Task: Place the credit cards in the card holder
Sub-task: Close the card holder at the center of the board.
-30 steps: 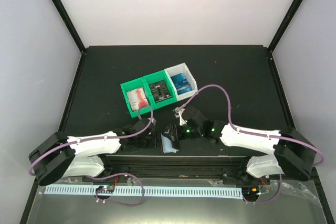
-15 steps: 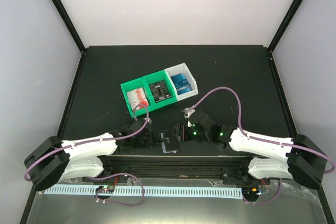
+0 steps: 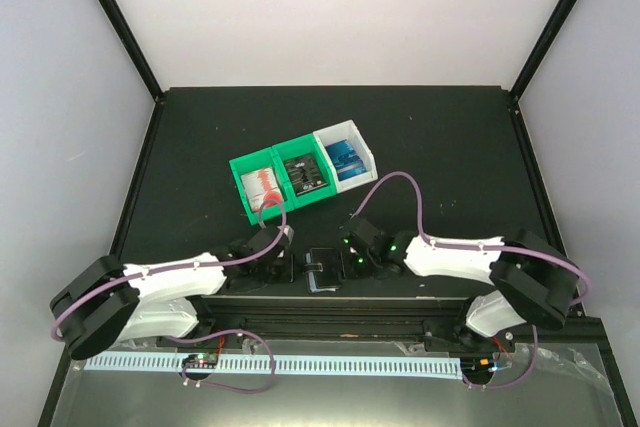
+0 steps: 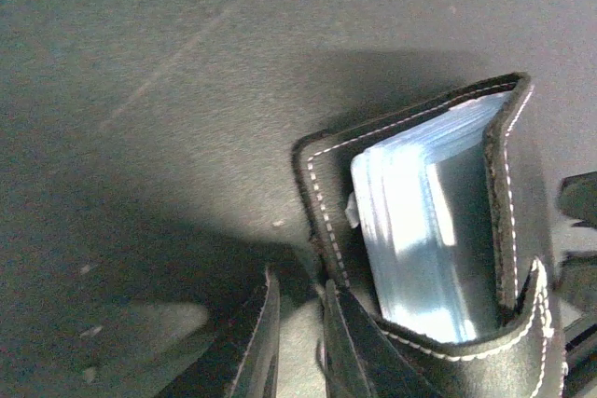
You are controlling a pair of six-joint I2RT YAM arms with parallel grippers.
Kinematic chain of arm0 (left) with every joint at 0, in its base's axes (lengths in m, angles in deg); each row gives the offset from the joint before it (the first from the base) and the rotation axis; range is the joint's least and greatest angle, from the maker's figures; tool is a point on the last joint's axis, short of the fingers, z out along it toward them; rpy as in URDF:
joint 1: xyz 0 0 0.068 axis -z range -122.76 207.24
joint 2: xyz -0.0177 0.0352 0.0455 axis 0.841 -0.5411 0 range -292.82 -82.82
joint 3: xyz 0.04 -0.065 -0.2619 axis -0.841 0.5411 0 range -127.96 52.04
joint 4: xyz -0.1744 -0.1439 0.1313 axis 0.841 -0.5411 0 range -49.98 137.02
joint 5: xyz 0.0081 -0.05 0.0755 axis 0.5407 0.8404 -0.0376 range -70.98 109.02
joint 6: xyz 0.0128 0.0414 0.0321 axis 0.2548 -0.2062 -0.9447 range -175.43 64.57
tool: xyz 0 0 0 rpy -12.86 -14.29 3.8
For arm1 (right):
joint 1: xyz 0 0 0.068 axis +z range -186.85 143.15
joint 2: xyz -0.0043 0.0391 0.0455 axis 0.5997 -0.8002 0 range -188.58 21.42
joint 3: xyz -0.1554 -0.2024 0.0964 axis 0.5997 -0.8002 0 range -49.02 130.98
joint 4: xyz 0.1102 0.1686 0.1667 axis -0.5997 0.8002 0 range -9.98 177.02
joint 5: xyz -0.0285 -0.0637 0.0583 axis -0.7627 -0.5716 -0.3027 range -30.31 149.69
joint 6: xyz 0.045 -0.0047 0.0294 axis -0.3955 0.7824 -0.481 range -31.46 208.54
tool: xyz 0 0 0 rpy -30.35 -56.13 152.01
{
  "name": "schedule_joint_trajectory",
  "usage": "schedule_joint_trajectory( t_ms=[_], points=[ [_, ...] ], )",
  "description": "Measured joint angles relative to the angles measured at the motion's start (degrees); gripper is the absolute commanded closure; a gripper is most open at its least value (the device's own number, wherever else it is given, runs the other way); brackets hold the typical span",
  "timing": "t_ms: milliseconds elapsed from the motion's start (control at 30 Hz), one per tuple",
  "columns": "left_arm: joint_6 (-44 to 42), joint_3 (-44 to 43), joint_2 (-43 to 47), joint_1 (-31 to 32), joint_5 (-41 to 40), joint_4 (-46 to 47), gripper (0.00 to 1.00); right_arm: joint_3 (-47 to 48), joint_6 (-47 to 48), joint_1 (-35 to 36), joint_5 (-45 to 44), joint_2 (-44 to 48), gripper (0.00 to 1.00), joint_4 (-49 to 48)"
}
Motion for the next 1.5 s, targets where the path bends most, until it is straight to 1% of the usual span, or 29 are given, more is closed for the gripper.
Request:
schedule_joint_trajectory(
  t_ms=[100, 233, 533, 767, 900, 1000, 1067, 1233, 1400, 1500],
  points=[
    [-0.48, -0.28, -1.88, 0.00, 1.09, 2.29, 0.85, 0.13, 0.13, 0.00, 2.23, -2.47, 0.46, -1.01],
    [-0.87, -0.35, -2.99, -0.09, 1.95, 4.20, 0.86, 0.22, -0.09, -0.07, 5.75, -4.17, 0.46, -4.92],
    [-0.98, -0.20, -4.52, -0.42, 2.64, 5.70, 0.87, -2.51, -2.10, -1.40, 14.82, -7.72, 0.46, -18.60],
    [-0.96, 0.07, -5.25, -0.74, 2.64, 7.34, 0.88, -6.14, -3.54, -2.16, 18.16, -8.48, 0.46, -28.15],
    [-0.96, 0.11, -5.35, -0.74, 2.56, 7.76, 0.88, -7.67, -4.57, -2.38, 18.82, -8.68, 0.50, -31.63],
    [-0.94, 0.24, -5.35, -0.74, 2.47, 8.07, 0.88, -9.05, -5.38, -2.43, 19.10, -8.68, 0.57, -33.94],
    [-0.94, 0.26, -5.35, -0.74, 2.40, 8.20, 0.88, -9.77, -5.92, -2.43, 19.28, -8.66, 0.59, -34.77],
    [-0.92, 0.50, -5.42, -0.74, 2.32, 8.83, 0.88, -10.60, -6.10, -2.43, 19.67, -8.52, 0.59, -35.78],
    [-0.85, 0.74, -5.44, -0.74, 2.27, 9.51, 0.89, -12.09, -6.08, -2.32, 20.04, -7.93, 0.52, -38.12],
    [-0.74, 0.96, -5.44, -0.74, 2.27, 10.05, 0.89, -13.16, -6.14, -2.21, 20.46, -7.21, 0.50, -40.28]
  ],
)
